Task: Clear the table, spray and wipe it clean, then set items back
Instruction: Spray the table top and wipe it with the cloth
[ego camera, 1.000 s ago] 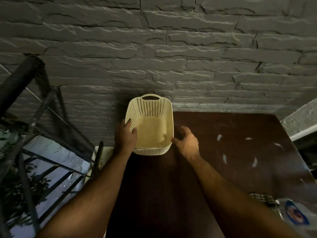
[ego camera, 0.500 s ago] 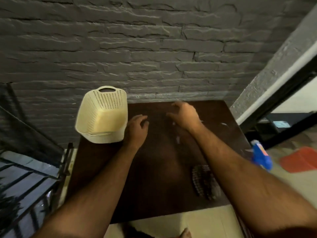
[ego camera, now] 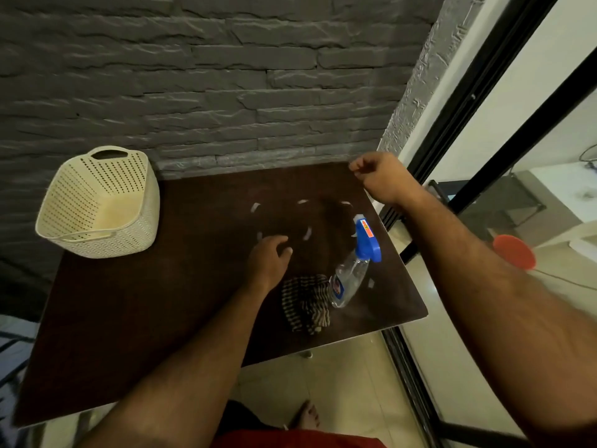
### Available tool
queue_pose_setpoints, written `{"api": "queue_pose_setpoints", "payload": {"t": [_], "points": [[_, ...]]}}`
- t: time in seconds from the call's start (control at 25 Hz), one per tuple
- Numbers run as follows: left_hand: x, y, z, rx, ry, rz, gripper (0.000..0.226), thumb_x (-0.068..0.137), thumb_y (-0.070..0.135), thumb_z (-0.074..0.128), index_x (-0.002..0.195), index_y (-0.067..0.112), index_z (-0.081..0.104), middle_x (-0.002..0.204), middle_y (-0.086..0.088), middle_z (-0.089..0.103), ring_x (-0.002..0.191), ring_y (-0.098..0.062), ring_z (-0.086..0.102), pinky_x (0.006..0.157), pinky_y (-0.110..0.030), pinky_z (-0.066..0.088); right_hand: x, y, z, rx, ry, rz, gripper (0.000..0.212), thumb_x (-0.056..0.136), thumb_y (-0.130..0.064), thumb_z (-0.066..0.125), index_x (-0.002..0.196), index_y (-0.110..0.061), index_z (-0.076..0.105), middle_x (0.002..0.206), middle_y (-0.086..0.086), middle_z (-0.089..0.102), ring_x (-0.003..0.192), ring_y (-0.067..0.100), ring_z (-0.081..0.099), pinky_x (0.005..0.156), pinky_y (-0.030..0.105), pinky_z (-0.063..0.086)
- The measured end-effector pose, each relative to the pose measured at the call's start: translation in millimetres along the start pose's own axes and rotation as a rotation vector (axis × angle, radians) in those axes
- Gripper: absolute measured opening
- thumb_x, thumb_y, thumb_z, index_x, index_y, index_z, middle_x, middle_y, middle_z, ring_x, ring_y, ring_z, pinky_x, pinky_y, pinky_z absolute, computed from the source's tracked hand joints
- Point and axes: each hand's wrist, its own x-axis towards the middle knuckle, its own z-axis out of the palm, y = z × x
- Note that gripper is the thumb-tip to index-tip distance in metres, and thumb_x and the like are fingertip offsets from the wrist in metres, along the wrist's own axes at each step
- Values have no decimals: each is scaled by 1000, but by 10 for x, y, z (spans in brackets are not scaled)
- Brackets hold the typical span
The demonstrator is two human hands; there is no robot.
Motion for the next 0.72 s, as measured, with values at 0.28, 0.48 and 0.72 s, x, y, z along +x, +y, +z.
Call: {"api": "queue_pose_setpoints", "payload": {"t": [0.28,0.48,0.72], "points": [[-22,-7,437,110,-169,-22,46,91,35,61,133,20,53,133,-4,56,119,-21,55,99,-38,47,-416,1044,190,250,-189,233,45,87,17,42,118,-12,58,97,3,63,99,24,61,74,29,53],[-59,-53,835,227,-336,-94,58,85,39,67,137,19,49,135,-7,53,123,-25,51,100,-38,45,-595,1294,306,249,-510,183,84,73,16,66,143,-20,37,122,5,61,114,24,59,99,45,50],[-210,-178,1194,289,-403,-243,83,70,53,75,139,20,43,142,-11,41,129,-29,44,103,-42,42,-630,1220,422,291,-553,77,102,69,-8,84,149,-29,23,129,-8,49,113,9,50,92,26,44]]}}
